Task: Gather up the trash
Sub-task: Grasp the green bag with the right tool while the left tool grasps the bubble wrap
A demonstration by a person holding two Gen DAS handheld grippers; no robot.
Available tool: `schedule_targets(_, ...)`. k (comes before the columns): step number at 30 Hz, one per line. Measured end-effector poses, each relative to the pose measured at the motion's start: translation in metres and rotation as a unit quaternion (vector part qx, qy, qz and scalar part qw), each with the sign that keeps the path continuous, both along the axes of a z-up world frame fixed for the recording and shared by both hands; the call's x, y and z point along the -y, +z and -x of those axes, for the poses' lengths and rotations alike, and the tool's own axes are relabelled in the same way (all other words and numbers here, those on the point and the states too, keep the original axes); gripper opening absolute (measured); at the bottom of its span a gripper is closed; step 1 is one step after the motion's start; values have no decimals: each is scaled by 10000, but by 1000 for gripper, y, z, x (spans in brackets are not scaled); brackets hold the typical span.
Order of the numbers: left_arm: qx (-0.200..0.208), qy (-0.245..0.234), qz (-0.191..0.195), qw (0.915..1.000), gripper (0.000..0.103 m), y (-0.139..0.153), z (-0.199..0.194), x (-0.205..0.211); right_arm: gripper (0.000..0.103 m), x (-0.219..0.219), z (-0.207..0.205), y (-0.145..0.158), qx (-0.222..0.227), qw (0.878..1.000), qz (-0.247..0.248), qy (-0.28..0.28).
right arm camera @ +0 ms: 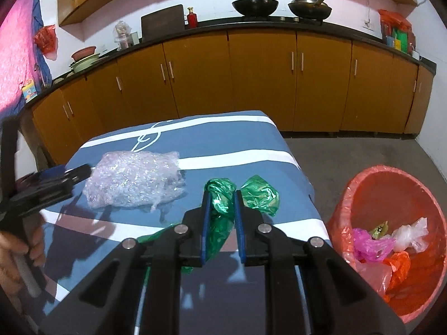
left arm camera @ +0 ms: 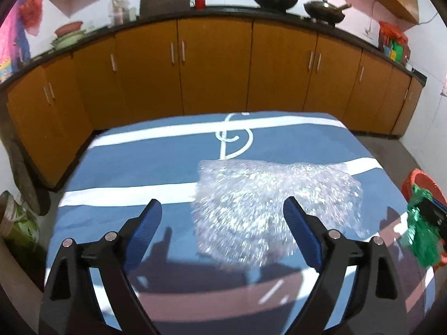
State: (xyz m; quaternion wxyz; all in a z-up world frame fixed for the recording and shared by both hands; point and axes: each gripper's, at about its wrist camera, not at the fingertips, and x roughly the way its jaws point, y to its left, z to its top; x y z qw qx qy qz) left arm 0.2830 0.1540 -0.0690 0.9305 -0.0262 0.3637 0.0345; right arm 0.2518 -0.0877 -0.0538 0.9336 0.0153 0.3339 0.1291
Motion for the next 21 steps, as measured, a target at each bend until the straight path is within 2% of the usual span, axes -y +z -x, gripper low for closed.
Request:
schedule_targets(3, -211, -72, 64, 9997, 88, -9, -15, 3, 17, -2, -3, 0, 6, 10000, 3, 52)
schedule_targets(8, -477, -144, -187, 9986, 86, -22, -27, 12, 17, -1, -6, 1, -6, 9999, -46, 100)
schedule_targets(12, -683, -201, -128, 9974, 59, -34, -30, 15, 17, -1, -6, -1, -23, 9999, -75, 107)
schedule_targets(14, -683, -254, -145, 9972, 50, -38, -27, 18, 17, 0, -6, -2, -48, 9999, -85, 106)
schedule_targets(16, -653, -346, -172, 9971, 34, -38, -25, 23, 17, 0, -6, -3, -66, 9999, -82, 103)
schedule_targets(17, -638, -377, -203, 9970, 19, -38, -25, 25, 17, 0, -6, -3, -73, 9999, -78, 105)
schedule_targets(18, -629, -417, -264, 9968, 11, -37, -25, 28, 17, -1, -5, -3, -81, 9999, -78, 103)
schedule_targets(21, -594, -396, -294, 9970, 6, -37, -24, 28, 17, -1, -4, -1, -80, 9999, -93, 102)
